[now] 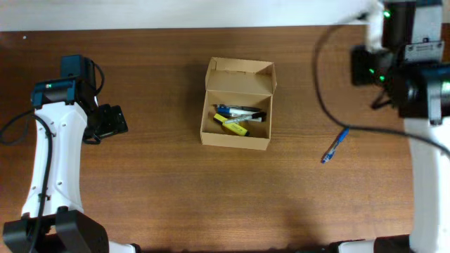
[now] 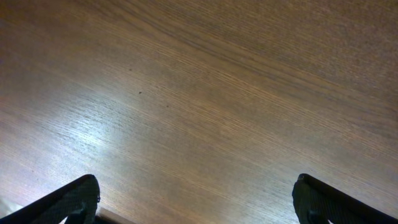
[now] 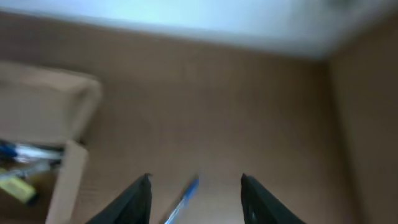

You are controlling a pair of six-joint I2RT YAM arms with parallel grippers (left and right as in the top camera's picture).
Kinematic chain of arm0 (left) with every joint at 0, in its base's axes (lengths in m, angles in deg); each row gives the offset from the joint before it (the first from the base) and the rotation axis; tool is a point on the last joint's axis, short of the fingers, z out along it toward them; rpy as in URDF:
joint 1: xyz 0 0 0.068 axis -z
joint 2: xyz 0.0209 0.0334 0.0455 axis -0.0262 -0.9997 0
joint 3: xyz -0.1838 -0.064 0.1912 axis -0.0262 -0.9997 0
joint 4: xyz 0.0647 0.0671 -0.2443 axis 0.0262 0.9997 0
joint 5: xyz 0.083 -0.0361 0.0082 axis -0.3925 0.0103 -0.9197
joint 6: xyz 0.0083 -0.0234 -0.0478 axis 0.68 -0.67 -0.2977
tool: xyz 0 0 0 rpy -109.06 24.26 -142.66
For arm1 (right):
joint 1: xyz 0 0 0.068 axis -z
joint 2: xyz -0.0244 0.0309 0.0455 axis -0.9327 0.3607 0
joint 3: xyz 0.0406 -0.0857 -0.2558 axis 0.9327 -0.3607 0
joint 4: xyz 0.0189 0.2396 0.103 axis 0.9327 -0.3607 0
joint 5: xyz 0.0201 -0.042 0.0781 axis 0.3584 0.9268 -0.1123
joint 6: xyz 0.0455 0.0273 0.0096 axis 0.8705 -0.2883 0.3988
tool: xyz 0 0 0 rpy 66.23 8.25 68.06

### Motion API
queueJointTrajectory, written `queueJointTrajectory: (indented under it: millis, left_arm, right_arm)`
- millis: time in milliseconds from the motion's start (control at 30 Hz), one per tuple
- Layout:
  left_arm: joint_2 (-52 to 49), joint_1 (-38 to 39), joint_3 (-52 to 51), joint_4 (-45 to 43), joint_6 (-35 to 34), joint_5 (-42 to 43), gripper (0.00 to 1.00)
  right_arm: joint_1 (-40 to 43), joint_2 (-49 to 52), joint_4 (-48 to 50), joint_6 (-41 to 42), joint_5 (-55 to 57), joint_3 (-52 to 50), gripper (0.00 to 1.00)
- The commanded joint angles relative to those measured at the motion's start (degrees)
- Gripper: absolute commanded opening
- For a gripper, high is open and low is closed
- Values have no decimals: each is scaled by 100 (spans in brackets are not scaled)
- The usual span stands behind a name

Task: Pack container
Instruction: 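Move the right gripper to the blue pen and grasp it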

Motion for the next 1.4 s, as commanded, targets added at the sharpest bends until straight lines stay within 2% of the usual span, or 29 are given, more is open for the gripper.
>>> queueJointTrajectory:
  millis: [0, 133, 267, 433, 500, 633, 833, 1233, 1267, 1333, 1367]
  left_arm:
    - [149, -31, -7, -13, 92, 39, 100]
    - [149, -31, -7, -13, 92, 39, 100]
    - [149, -31, -7, -13, 92, 39, 100]
    - [149, -31, -7, -13, 92, 39, 100]
    - [149, -31, -7, -13, 92, 39, 100]
    - [149, -31, -7, -13, 92, 39, 100]
    - [149, -31, -7, -13, 92, 39, 100]
    - [149, -31, -7, -13, 92, 42, 100]
    - [149, -31, -7, -13, 92, 39, 100]
    - [149, -31, -7, -13, 92, 39, 100]
    - [149, -31, -7, -13, 92, 39, 100]
  right_arm:
    - [586, 455, -76, 1180, -852, -1110, 47]
    - [1073, 684, 568, 1534, -1622, -2487, 47]
    - [1368, 925, 1344, 2009, -1668, -3576, 50]
    - [1491, 1248, 2153, 2061, -2050, -4317, 51]
    - [1488, 1349, 2293, 2262, -2068, -4448, 50]
    - [1488, 1547, 2507, 2968, -2063, -4579, 41]
    - [1488, 1696, 2715, 3932, -1631, -4649, 42]
    - [1491, 1738, 3119, 3943, -1078, -4992, 42]
    - [1491, 1738, 3217, 3941, -1095, -5075, 40]
    - [1491, 1738, 3333, 3941, -1121, -5206, 22]
    - [1491, 1740, 3359, 3941, -1121, -5252, 19]
